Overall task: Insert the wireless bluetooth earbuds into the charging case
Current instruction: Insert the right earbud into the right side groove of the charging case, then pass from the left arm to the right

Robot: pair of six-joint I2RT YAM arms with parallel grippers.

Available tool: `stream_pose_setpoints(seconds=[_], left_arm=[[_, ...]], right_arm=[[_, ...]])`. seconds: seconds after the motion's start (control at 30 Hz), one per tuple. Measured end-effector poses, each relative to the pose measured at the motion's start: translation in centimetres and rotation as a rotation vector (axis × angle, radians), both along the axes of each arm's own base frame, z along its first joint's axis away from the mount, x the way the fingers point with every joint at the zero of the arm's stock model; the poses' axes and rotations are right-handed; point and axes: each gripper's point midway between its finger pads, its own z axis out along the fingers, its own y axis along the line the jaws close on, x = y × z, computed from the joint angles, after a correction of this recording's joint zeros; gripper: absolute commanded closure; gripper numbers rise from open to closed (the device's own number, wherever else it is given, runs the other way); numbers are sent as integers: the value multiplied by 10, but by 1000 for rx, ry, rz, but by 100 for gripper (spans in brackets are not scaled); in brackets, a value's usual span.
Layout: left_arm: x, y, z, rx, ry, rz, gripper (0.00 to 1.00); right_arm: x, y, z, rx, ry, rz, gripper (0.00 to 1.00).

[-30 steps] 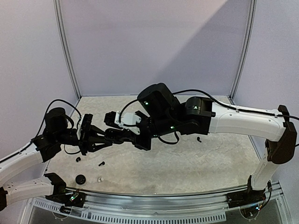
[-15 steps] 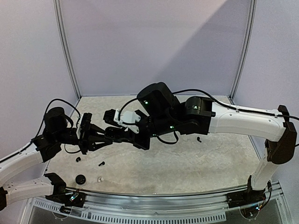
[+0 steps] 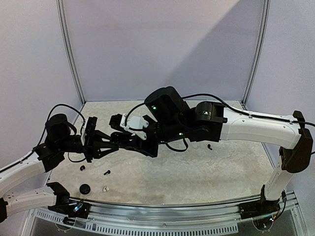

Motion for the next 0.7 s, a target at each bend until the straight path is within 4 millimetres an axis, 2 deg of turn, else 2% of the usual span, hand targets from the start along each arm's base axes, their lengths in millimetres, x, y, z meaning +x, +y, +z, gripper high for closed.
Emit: stream_pose_setpoints(seconds=[0.1,0.2,0.33,0.4,0.47,0.53,0.7], left_arm=[[3,1,-2,-5,42,22,100],[6,1,-5,-10,88,46,100],[11,2,0,-33,129,79,100],[13,2,3,-50,150,93,100],[16,2,10,-75,173,109,100],[18,2,19,-101,187,117,100],[20,3,60,-190,173,117,100]], right_arm=[[0,-2,7,17,-2,-3,58],[-2,-9,29,77,3,-6,49],[-1,-29,68,222,46,-19,31],[6,-45,78,293,85,-57,25],[16,-58,80,366,131,-114,19],[23,-61,71,422,185,-154,20],[25,-37,48,475,312,-157,30]])
